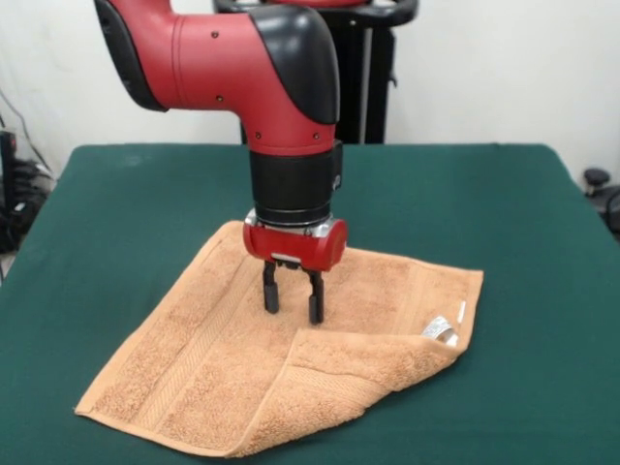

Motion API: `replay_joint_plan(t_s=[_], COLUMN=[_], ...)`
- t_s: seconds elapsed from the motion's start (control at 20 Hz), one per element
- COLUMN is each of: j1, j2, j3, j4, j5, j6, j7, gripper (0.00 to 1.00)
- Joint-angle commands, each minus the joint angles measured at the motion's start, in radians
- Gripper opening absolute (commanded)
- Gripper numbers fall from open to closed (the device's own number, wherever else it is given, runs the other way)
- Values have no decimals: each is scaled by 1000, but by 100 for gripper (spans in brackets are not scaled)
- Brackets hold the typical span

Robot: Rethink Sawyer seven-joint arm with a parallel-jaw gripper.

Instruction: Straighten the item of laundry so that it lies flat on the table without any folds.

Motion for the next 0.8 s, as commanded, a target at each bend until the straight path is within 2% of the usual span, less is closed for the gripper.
replay_joint_plan(t_s=[0.05, 0.8], j1=[-13, 14], j2=[172, 196], j3=[-80, -116], j4=[142, 151], j5=[-89, -67], j6=[-18, -80], j7=[52, 71], gripper=[100, 100])
